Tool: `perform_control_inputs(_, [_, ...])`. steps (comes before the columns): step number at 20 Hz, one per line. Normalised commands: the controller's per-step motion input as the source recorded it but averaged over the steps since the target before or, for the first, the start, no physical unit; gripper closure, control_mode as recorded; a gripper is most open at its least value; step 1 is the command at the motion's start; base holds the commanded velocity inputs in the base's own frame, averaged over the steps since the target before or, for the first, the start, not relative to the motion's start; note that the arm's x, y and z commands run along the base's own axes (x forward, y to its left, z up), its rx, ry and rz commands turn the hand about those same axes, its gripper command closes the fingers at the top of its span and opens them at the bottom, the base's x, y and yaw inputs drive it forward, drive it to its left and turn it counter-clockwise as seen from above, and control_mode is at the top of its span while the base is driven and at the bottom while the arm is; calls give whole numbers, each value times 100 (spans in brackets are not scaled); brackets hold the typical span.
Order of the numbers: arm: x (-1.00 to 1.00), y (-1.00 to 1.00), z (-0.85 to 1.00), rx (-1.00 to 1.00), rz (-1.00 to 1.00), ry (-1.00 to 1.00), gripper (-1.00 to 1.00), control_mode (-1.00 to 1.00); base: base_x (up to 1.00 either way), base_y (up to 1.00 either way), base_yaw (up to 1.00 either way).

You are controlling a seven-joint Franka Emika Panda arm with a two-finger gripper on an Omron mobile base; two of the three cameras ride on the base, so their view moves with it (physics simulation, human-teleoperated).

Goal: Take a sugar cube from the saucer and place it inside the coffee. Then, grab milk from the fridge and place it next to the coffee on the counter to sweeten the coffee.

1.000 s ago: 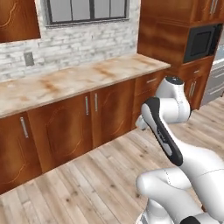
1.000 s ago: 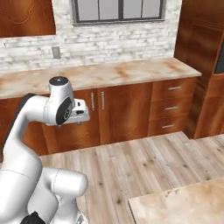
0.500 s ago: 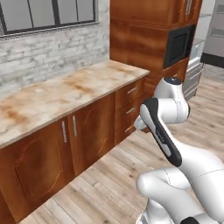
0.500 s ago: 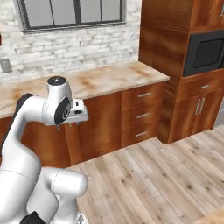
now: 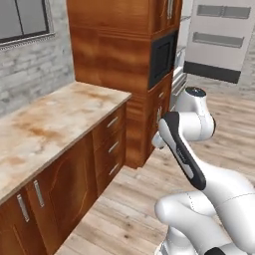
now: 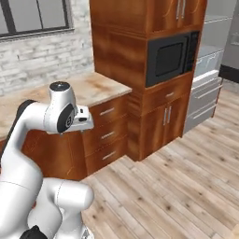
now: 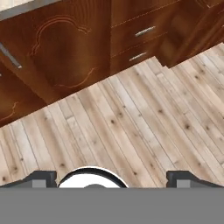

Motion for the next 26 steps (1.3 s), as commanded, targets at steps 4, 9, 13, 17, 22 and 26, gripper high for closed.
perform_control_inputs(4, [0, 0, 0, 0, 0, 0, -100, 100, 100, -30, -45])
perform_control_inputs(9, [0, 0, 0, 0, 0, 0, -100, 100, 100, -32, -43])
perform_control_inputs(13, [0, 0, 0, 0, 0, 0, -100, 100, 100, -36, -32])
perform_control_inputs(17, [0, 0, 0, 0, 0, 0, -100, 100, 100, -26, -20])
perform_control_inputs(22, [0, 0, 0, 0, 0, 0, -100, 100, 100, -23, -7])
perform_control_inputs(26, [0, 0, 0, 0, 0, 0, -100, 100, 100, -32, 16])
